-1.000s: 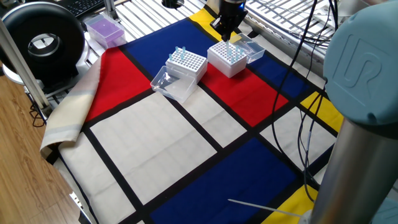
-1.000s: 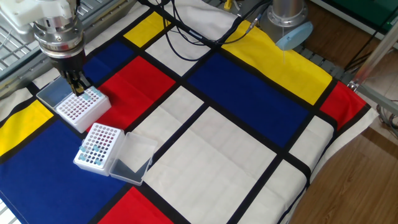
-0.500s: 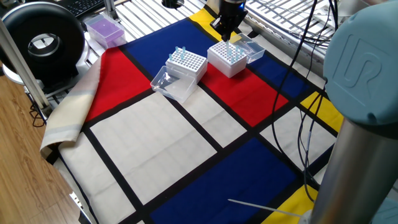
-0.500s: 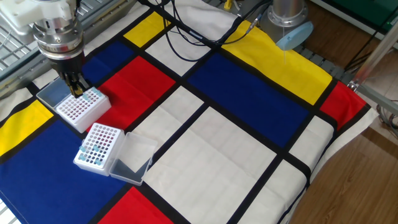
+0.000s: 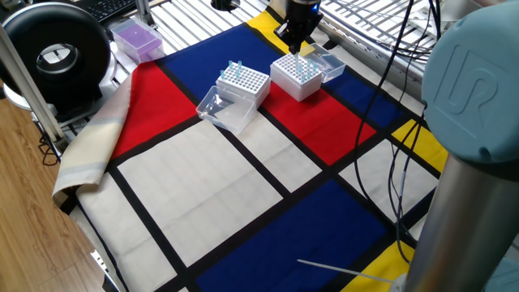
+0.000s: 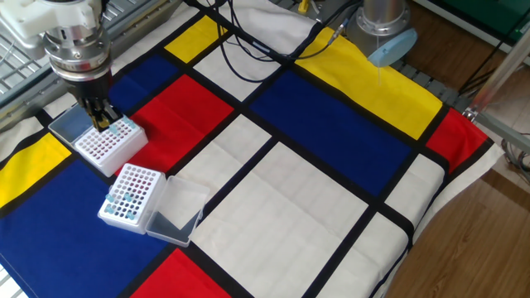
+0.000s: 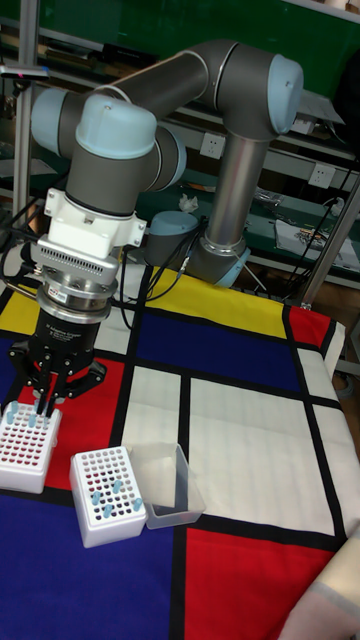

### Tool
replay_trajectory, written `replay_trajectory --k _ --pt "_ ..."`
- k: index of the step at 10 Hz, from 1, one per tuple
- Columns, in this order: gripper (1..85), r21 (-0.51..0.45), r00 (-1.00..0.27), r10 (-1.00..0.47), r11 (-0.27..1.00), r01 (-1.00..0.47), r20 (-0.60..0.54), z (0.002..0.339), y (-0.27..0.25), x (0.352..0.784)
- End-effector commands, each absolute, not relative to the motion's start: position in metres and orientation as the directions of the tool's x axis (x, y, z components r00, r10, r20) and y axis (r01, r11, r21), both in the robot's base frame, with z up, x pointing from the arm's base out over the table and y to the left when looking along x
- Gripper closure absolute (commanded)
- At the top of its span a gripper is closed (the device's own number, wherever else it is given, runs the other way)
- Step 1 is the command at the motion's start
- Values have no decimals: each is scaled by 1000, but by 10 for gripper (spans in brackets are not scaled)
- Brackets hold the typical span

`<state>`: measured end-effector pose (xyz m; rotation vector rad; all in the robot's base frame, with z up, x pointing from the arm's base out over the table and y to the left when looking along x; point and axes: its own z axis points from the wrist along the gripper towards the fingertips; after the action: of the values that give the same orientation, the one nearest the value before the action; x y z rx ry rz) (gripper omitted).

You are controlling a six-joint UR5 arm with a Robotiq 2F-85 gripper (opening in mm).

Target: Transfer all medium pipette tips from one holder to another

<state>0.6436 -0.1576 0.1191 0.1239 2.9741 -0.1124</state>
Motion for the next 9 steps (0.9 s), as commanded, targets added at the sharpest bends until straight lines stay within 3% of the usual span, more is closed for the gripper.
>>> replay_trajectory --k 1,9 --pt "840 -51 -980 81 995 91 -181 115 -155 646" --pt "840 -50 -981 84 994 94 -174 112 -156 643"
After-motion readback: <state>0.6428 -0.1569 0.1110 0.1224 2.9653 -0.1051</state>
